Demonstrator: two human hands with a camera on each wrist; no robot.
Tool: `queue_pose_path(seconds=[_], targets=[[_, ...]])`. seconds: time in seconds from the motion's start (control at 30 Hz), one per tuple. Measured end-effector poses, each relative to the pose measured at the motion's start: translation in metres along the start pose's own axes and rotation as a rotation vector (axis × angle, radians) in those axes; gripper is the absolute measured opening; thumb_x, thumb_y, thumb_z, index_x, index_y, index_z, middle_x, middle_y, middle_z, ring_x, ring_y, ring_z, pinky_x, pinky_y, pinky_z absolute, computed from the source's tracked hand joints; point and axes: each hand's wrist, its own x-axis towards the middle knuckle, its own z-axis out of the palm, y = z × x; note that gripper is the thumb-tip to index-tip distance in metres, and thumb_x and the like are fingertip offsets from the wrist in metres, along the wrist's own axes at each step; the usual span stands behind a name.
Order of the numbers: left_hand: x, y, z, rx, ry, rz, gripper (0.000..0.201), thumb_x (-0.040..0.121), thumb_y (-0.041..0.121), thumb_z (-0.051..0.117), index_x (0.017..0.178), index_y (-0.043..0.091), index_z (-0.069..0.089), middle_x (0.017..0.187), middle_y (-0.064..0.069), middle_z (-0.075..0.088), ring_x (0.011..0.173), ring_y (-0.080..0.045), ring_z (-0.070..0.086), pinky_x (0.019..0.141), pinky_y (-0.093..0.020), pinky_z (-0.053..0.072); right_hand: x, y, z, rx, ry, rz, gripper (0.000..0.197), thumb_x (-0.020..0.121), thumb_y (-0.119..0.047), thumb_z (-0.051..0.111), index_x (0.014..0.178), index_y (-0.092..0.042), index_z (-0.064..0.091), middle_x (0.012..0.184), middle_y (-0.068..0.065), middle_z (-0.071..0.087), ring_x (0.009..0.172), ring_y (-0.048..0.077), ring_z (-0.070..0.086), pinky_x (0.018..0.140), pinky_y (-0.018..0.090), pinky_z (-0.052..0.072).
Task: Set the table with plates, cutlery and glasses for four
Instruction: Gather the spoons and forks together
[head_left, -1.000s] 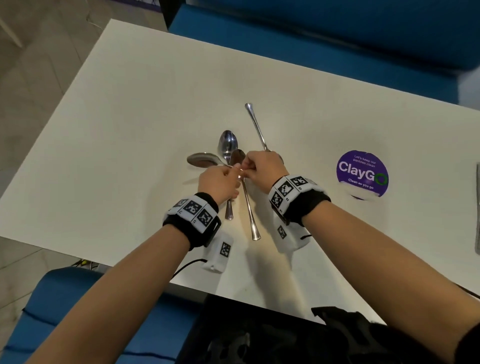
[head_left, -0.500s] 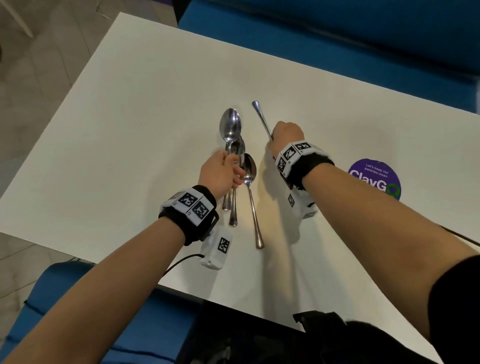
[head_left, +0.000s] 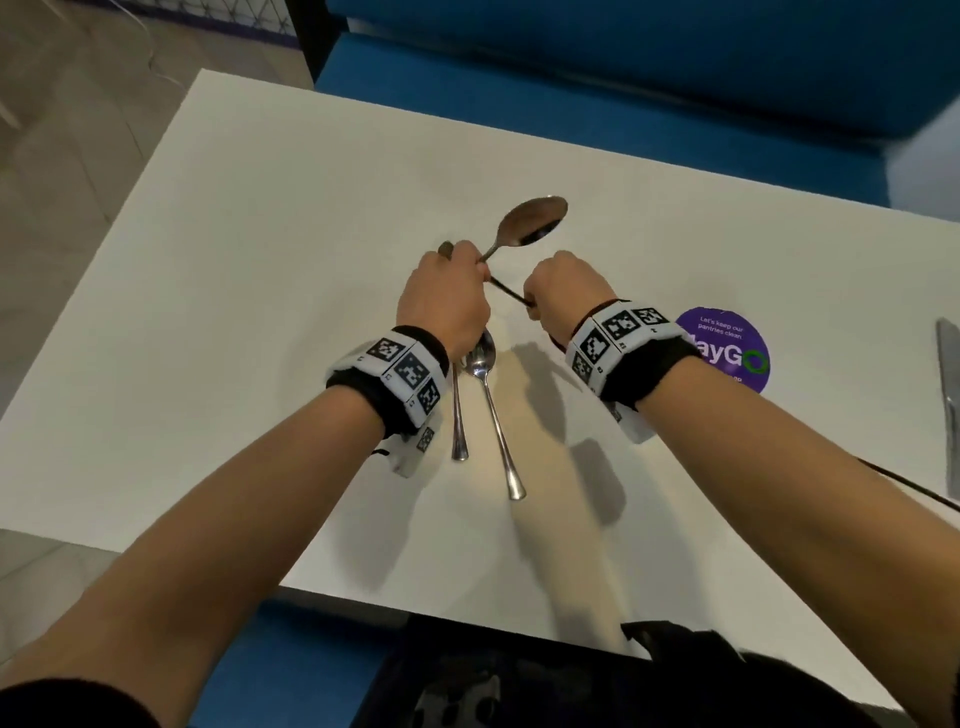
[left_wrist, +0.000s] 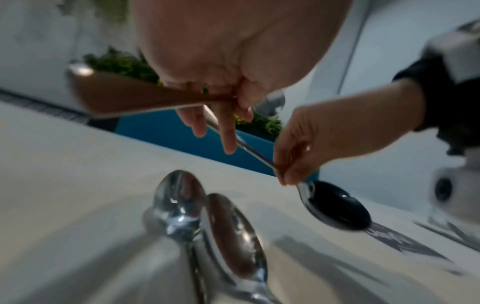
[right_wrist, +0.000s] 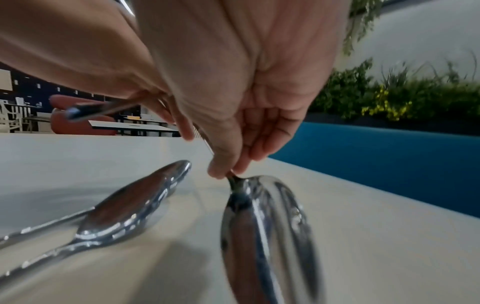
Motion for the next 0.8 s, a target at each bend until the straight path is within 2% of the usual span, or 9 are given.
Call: queue_pose_path(seconds=[0.17, 0.33, 0.43, 0.5, 0.57, 0.63, 0.67, 0.73, 0.8], targets=[[-0.015, 0.024, -0.003, 0.124, 0.039, 0.113, 0.026, 0.1, 0.019, 0.032, 0.107, 0.012, 0.057, 0.104, -0.007, 0.06, 0.103, -0.027, 0.047, 0.073, -0.032, 0.031, -0.028, 0.008, -0.014, -0.126, 0.055, 0.014, 0.028, 0.094, 0.003, 0.039, 0.114, 0.003, 0.059, 0.117, 0.021, 0.056, 0.109, 0.034, 0.056, 0.084, 0.035, 0.046], [-0.026, 0.04, 0.009, 0.37, 0.003, 0.137, 0.027, 0.097, 0.02, 0.034, 0.107, 0.01, 0.058, 0.11, -0.01, 0.06, 0.109, -0.031, 0.044, 0.087, -0.038, 0.029, -0.044, 0.017, -0.007, -0.101, 0.064, -0.076, 0.027, 0.092, 0.002, 0.043, 0.11, -0.003, 0.063, 0.11, 0.016, 0.06, 0.1, 0.033, 0.059, 0.069, 0.032, 0.039], [-0.031, 0.045, 0.017, 0.217, -0.195, 0.022, 0.025, 0.097, 0.016, 0.032, 0.112, 0.007, 0.051, 0.104, -0.015, 0.064, 0.099, -0.034, 0.055, 0.08, -0.037, 0.037, -0.051, 0.02, -0.004, -0.036, 0.127, -0.116, 0.031, 0.09, 0.007, 0.043, 0.113, -0.004, 0.06, 0.111, 0.016, 0.061, 0.103, 0.032, 0.058, 0.07, 0.033, 0.041], [-0.033, 0.044, 0.023, 0.074, -0.281, -0.052, 0.027, 0.098, 0.016, 0.032, 0.114, 0.005, 0.05, 0.11, -0.015, 0.064, 0.101, -0.034, 0.058, 0.077, -0.036, 0.041, -0.057, 0.02, -0.002, 0.007, 0.18, -0.138, 0.032, 0.09, 0.008, 0.042, 0.113, -0.005, 0.061, 0.112, 0.013, 0.061, 0.108, 0.029, 0.054, 0.072, 0.033, 0.039], [-0.035, 0.044, 0.026, -0.018, -0.317, -0.107, 0.028, 0.099, 0.013, 0.033, 0.118, 0.004, 0.052, 0.119, -0.011, 0.062, 0.109, -0.031, 0.057, 0.085, -0.036, 0.043, -0.06, 0.021, 0.004, 0.103, 0.257, -0.134, 0.025, 0.093, 0.0, 0.045, 0.11, -0.005, 0.063, 0.113, 0.01, 0.062, 0.112, 0.027, 0.051, 0.077, 0.032, 0.038], [-0.036, 0.043, 0.029, -0.117, -0.323, -0.163, 0.03, 0.099, 0.01, 0.035, 0.119, 0.002, 0.055, 0.125, -0.013, 0.06, 0.111, -0.032, 0.057, 0.092, -0.038, 0.045, -0.061, 0.018, 0.01, 0.295, 0.333, 0.001, 0.02, 0.094, -0.018, 0.053, 0.104, -0.007, 0.066, 0.107, 0.009, 0.065, 0.106, 0.025, 0.055, 0.08, 0.03, 0.041], [-0.035, 0.042, 0.03, -0.194, -0.313, -0.193, 0.031, 0.099, 0.01, 0.035, 0.12, 0.001, 0.056, 0.124, -0.018, 0.06, 0.104, -0.034, 0.059, 0.087, -0.04, 0.048, -0.06, 0.017, 0.013, 0.409, 0.329, 0.099, 0.024, 0.093, -0.027, 0.055, 0.1, -0.008, 0.068, 0.103, 0.008, 0.066, 0.1, 0.024, 0.059, 0.079, 0.03, 0.043], [-0.035, 0.041, 0.029, -0.441, -0.31, -0.271, 0.032, 0.099, 0.008, 0.033, 0.119, -0.001, 0.056, 0.113, -0.025, 0.061, 0.066, -0.029, 0.055, 0.058, -0.035, 0.045, -0.057, 0.012, 0.019, 0.671, 0.231, 0.264, 0.033, 0.093, -0.036, 0.055, 0.099, -0.008, 0.071, 0.098, 0.008, 0.07, 0.093, 0.023, 0.063, 0.076, 0.028, 0.044], [-0.035, 0.039, 0.027, -0.658, -0.336, -0.338, 0.03, 0.1, 0.011, 0.031, 0.105, 0.003, 0.06, 0.08, -0.017, 0.058, 0.05, -0.017, 0.039, 0.046, -0.026, 0.032, -0.051, 0.006, 0.022, 0.914, 0.156, 0.331, 0.034, 0.092, -0.038, 0.055, 0.103, -0.01, 0.072, 0.099, 0.007, 0.072, 0.094, 0.021, 0.064, 0.079, 0.027, 0.045]])
